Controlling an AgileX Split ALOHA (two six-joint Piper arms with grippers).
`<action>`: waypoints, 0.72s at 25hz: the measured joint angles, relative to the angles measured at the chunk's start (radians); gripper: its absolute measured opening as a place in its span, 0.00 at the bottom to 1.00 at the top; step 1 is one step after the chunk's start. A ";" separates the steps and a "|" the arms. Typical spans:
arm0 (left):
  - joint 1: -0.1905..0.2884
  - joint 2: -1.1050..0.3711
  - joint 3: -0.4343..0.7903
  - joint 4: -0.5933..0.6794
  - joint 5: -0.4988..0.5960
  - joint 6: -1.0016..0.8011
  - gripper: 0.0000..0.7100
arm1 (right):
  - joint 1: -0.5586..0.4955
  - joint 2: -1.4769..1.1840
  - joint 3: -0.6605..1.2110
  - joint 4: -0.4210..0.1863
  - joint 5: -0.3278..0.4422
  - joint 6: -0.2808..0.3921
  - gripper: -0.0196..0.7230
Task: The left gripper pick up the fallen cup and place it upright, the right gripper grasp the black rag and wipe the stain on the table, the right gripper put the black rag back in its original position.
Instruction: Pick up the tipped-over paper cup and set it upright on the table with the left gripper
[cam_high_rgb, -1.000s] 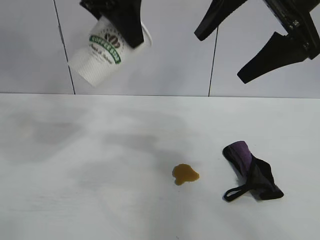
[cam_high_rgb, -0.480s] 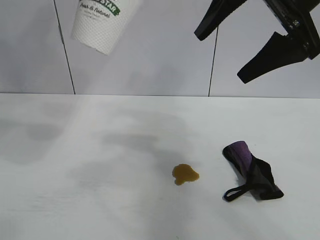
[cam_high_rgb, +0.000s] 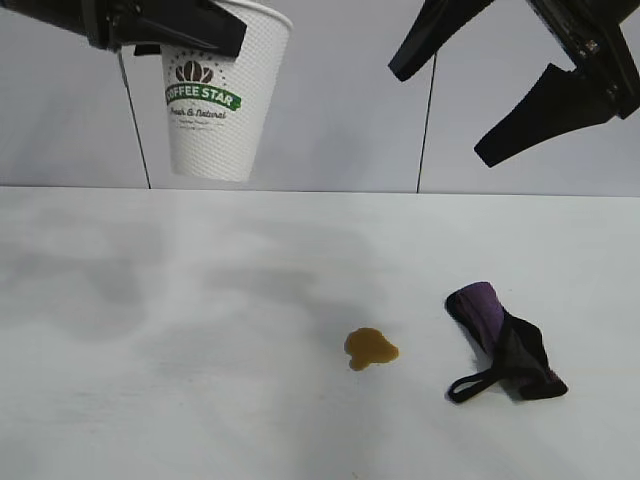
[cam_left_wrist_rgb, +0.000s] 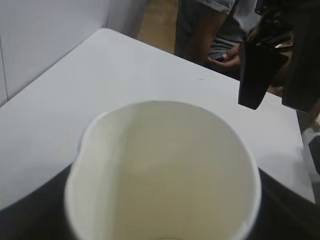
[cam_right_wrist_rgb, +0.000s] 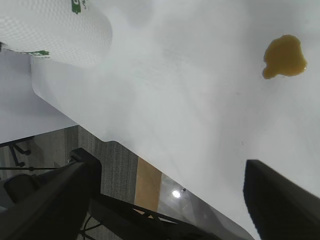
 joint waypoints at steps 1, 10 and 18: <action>0.000 0.000 0.027 -0.022 -0.016 0.034 0.74 | 0.000 0.000 0.000 0.000 0.000 0.000 0.80; 0.000 0.000 0.061 -0.037 -0.070 0.078 0.74 | 0.000 0.000 0.000 0.001 0.000 0.000 0.80; 0.000 0.000 0.152 -0.158 -0.105 0.331 0.74 | 0.000 0.000 0.000 0.001 0.000 -0.003 0.80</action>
